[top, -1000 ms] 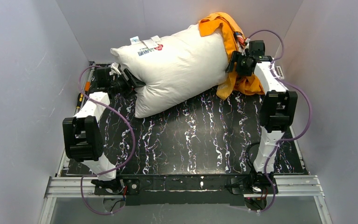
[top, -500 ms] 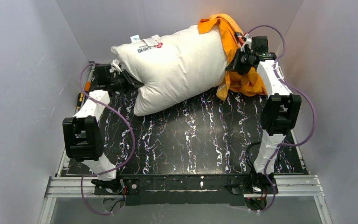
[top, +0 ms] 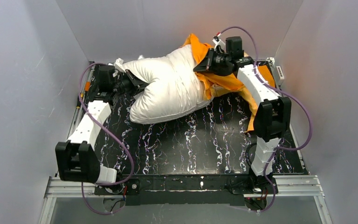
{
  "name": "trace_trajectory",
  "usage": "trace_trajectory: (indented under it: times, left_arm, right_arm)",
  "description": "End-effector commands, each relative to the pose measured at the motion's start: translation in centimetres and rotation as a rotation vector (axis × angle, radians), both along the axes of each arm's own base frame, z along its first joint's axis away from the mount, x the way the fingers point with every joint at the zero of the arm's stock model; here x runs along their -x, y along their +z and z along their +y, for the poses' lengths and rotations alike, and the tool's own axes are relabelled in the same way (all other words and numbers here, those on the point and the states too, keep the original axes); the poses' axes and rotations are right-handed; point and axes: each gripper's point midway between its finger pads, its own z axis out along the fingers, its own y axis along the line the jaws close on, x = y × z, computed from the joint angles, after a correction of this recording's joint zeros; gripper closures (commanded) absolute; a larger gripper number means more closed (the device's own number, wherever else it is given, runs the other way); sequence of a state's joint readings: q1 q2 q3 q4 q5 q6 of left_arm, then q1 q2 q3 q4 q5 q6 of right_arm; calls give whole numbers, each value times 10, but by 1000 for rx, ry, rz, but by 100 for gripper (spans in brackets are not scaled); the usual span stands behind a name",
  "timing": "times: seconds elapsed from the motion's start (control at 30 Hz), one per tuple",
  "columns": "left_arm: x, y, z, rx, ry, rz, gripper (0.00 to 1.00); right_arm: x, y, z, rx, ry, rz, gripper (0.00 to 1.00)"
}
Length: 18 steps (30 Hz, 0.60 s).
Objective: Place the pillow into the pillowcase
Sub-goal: Stuff the pillow into the pillowcase.
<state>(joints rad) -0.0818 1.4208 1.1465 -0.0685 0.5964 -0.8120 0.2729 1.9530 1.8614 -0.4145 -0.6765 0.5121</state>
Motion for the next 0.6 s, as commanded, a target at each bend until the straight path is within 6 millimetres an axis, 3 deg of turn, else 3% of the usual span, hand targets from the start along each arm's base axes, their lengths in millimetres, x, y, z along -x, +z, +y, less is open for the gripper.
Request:
trace_trajectory:
  times: [0.0, 0.13, 0.23, 0.33, 0.57]
  left_arm:
    - [61, 42, -55, 102, -214, -75, 100]
    - [71, 31, -65, 89, -227, -46, 100]
    - [70, 26, -63, 74, -210, -35, 100]
    - [71, 23, -59, 28, -204, -47, 100]
    - [80, 13, -42, -34, -181, 7, 100]
  right_arm:
    - [111, 105, 109, -394, 459, -44, 99]
    - [158, 117, 150, -493, 601, 73, 99]
    - [191, 113, 157, -503, 626, 167, 99]
    - [199, 97, 139, -457, 581, 225, 99]
    - [206, 82, 96, -259, 537, 219, 99]
